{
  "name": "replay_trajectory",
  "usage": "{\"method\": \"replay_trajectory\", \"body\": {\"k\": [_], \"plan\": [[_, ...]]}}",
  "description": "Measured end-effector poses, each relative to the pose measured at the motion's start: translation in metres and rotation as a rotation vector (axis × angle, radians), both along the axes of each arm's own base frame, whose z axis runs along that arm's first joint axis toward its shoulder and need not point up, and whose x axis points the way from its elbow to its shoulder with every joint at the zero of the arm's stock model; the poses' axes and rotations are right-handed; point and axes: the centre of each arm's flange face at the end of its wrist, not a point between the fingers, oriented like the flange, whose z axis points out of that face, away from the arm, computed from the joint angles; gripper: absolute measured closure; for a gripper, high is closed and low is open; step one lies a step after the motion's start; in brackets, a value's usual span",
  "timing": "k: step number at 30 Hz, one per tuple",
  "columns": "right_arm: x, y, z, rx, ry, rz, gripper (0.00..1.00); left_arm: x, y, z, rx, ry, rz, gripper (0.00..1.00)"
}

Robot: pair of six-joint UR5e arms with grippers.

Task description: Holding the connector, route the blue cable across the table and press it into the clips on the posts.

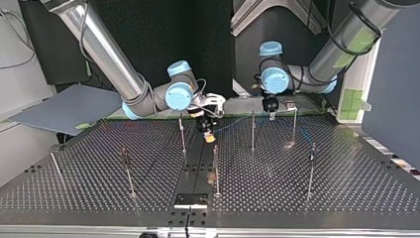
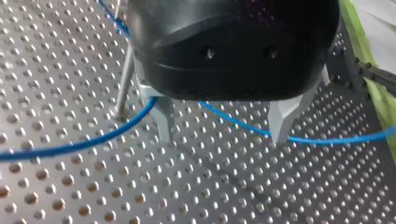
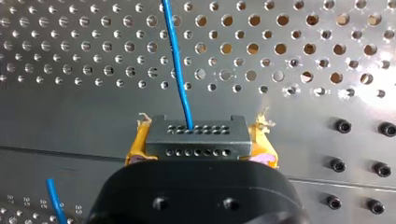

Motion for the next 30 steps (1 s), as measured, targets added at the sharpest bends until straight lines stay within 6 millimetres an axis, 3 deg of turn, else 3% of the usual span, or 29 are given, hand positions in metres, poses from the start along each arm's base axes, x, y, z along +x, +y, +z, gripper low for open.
{"method": "replay_trajectory", "body": {"k": [11, 21, 26, 30], "plan": [[0.001, 0.003, -0.001, 0.011, 0.009, 0.004, 1.00, 0.002, -0.013, 0.006, -0.041, -0.077, -0.010, 0.00], [0.000, 0.002, -0.001, 0.012, 0.011, 0.002, 1.00, 0.004, -0.006, 0.021, -0.058, -0.122, 0.048, 0.00], [-0.001, 0.002, -0.001, 0.012, 0.011, 0.001, 1.00, -0.002, -0.008, 0.038, -0.071, -0.145, 0.047, 0.00], [-0.001, 0.001, -0.001, 0.012, 0.011, 0.000, 1.00, -0.013, -0.007, 0.036, -0.068, -0.124, 0.040, 0.00]]}}
